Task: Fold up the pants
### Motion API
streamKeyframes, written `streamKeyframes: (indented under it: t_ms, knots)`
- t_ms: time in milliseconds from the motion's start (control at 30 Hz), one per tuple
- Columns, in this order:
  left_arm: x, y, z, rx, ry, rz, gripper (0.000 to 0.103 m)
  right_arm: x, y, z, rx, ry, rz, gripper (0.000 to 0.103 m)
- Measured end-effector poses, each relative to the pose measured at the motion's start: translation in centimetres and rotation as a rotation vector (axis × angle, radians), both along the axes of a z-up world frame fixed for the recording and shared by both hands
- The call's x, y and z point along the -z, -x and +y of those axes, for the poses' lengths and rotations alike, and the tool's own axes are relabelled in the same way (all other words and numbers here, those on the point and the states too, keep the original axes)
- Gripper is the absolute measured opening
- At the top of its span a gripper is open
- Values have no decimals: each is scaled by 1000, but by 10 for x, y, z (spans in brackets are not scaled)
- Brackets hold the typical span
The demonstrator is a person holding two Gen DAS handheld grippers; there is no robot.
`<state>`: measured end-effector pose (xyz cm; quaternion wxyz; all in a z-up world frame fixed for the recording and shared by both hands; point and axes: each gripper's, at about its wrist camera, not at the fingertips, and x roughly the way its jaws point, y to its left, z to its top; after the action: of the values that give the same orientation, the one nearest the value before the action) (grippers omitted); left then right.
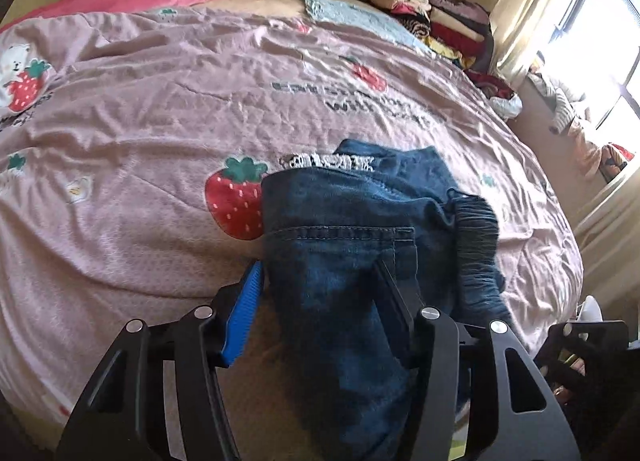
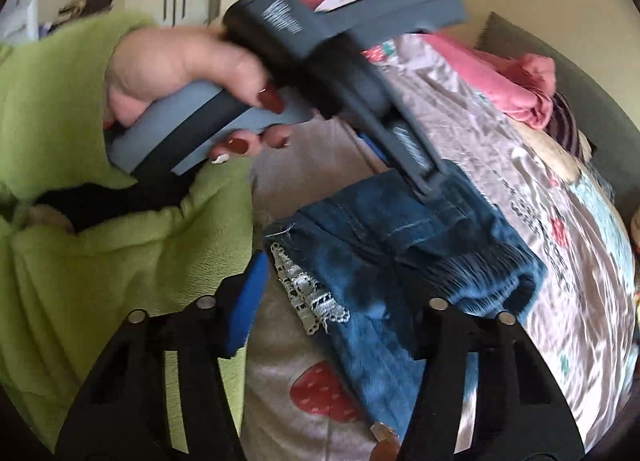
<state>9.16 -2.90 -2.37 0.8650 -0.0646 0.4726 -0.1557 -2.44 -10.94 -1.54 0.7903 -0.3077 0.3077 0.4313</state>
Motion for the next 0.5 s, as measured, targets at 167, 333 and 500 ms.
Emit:
streamKeyframes:
  t_ms: [167,333,500]
  knots:
    - [9,-7,-2,-5,7,16,55,14,-14,13,-52,21,46,23]
    - [12,-9,0,-5,23,17,56,3,-8,-4,-88,10,140,4]
    - [14,-7,-1,-16,31,5,65,30,-2,-14,-34,36,162,4]
